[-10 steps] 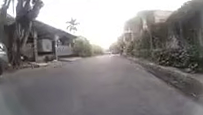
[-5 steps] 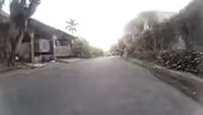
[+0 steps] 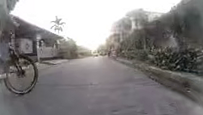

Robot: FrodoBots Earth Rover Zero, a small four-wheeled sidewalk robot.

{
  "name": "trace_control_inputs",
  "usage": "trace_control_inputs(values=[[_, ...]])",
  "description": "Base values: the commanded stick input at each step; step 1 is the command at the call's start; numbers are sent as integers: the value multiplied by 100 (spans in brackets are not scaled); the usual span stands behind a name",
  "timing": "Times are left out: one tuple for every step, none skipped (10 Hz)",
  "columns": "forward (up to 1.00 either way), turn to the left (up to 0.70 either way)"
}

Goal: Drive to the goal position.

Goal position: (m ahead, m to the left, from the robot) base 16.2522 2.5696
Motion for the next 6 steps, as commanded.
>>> trace_control_inputs(values=[[100, 4], [100, 4], [100, 4], [100, 4], [100, 4], [100, 4]])
